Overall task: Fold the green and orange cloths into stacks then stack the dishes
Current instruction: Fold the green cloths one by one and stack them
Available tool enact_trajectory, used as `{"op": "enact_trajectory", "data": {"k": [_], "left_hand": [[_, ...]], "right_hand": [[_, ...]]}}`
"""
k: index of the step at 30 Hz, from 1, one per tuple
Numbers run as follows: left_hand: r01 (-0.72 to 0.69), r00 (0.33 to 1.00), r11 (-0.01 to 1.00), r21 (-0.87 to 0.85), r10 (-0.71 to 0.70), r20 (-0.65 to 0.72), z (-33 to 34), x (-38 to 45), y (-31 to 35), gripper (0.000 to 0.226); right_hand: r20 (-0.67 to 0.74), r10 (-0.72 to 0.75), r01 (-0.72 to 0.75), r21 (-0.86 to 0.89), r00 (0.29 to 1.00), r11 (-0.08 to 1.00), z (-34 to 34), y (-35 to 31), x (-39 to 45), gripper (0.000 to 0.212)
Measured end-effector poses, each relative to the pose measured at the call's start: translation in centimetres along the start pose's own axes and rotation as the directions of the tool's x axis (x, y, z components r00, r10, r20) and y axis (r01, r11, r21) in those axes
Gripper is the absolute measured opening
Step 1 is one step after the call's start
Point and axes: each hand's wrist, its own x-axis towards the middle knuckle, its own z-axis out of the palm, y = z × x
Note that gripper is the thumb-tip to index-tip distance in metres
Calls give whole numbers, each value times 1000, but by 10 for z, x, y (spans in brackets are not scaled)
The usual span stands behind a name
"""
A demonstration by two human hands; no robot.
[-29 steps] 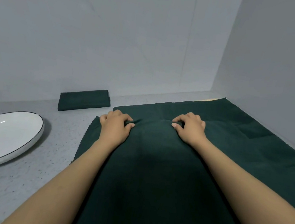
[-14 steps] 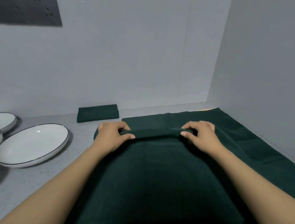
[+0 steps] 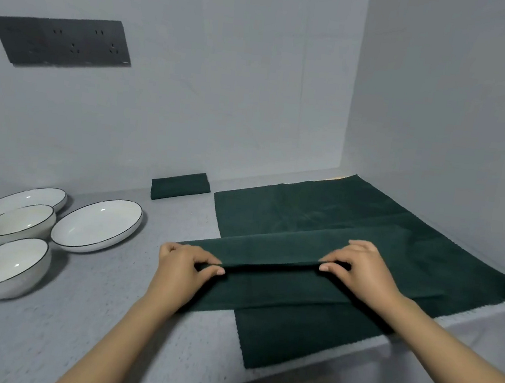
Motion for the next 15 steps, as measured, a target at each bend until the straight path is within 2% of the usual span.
{"op": "enact_trajectory", "data": {"k": [6,10,15], "left_hand": [[-11,1000,999,30,11,-2,6,-48,15,6],[-39,999,995,89,41,-23,12,-65,15,13],[-18,992,987,159,38,-122,15,-72,16,15]], "right_hand": [[14,33,-34,64,999,997,-1,-10,-53,14],[4,98,-98,111,995,989,2,-12,-68,16],[24,140,-142,123,990,982,6,-20,-70,18]]}}
